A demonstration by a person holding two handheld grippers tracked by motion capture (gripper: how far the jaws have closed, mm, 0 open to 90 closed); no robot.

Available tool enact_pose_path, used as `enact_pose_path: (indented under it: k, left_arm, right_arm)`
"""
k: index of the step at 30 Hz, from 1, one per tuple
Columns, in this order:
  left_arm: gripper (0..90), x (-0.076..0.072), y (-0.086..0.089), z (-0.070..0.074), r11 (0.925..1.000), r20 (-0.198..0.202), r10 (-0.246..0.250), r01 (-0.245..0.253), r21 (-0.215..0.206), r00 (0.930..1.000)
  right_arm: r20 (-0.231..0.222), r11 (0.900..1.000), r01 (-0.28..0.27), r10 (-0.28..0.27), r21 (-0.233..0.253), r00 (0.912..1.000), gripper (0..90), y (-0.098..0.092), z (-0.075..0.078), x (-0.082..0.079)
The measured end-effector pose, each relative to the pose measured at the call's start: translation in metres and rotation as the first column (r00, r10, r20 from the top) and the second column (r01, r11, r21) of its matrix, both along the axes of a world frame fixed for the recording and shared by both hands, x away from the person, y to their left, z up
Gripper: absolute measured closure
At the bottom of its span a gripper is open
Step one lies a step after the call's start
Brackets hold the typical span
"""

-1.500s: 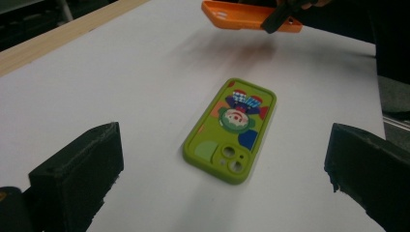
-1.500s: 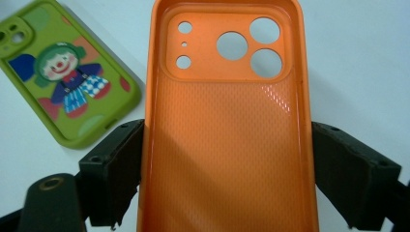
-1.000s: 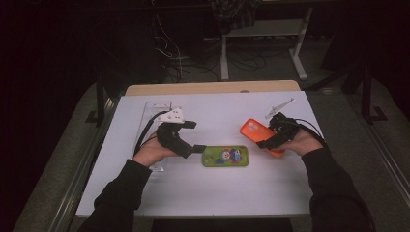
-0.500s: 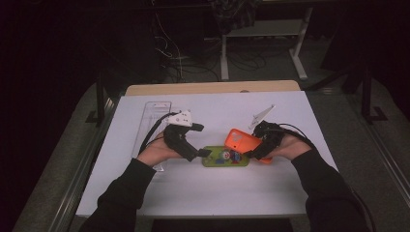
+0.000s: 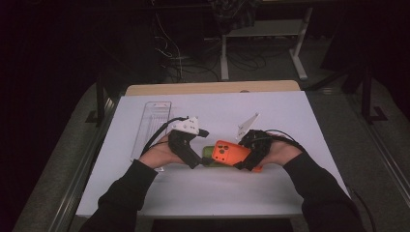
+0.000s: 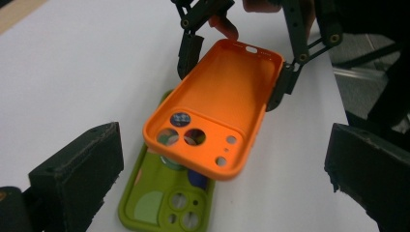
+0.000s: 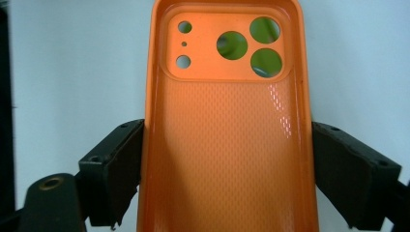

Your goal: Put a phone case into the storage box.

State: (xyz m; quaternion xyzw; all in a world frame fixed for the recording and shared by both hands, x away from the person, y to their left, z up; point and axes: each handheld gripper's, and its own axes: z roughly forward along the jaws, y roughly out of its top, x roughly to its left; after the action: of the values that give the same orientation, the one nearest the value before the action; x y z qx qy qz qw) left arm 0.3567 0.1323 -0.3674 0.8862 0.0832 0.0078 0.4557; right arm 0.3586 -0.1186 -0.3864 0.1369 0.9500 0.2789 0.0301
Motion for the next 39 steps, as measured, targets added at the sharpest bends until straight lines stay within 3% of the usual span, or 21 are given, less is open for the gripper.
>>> enact_pose_path:
  k: [4,6,13,16,21,29,34,39]
  left_arm:
    - [0.0,-0.004,-0.003,-0.002,0.9994,-0.01,-0.032,0.032,0.015,0.9994]
    - [0.0,-0.005,-0.004,-0.003,0.9987,0.007,-0.043,0.043,0.028,0.999]
    - [0.0,-0.01,-0.011,-0.011,0.9929,-0.02,-0.083,0.084,0.084,0.9964]
    - [0.0,-0.01,-0.014,-0.014,0.9857,-0.002,-0.125,0.125,0.113,0.9921]
    - [0.0,-0.013,-0.02,-0.019,0.9794,-0.025,-0.144,0.147,0.139,0.9892]
    - [0.0,-0.016,-0.028,-0.028,0.9661,-0.029,-0.166,0.168,0.196,0.9857]
    - [0.0,-0.02,-0.033,-0.033,0.962,-0.051,-0.169,0.176,0.209,0.9844]
    - [0.0,-0.021,-0.035,-0.036,0.9521,-0.034,-0.183,0.186,0.243,0.9825]
  right_arm:
    - [-0.007,0.999,-0.054,0.054,-0.006,0.9985,14.8,0.01,-0.002,-0.005]
    - [-0.013,0.997,-0.076,0.076,-0.013,0.997,14.8,0.014,-0.004,-0.008]
    - [-0.032,0.988,-0.154,0.153,-0.022,0.9877,14.8,0.028,-0.009,-0.015]
    - [-0.029,0.985,-0.17,0.169,-0.019,0.9852,14.8,0.03,-0.009,-0.016]
    - [-0.029,0.982,-0.188,0.188,-0.007,0.9818,14.8,0.034,-0.005,-0.022]
    - [-0.013,0.98,-0.197,0.197,-0.007,0.9803,14.8,0.036,-0.003,-0.024]
    - [-0.005,0.979,-0.205,0.205,-0.005,0.9788,14.8,0.037,-0.003,-0.025]
    - [0.004,0.976,-0.218,0.218,0.001,0.976,14.7,0.038,-0.002,-0.026]
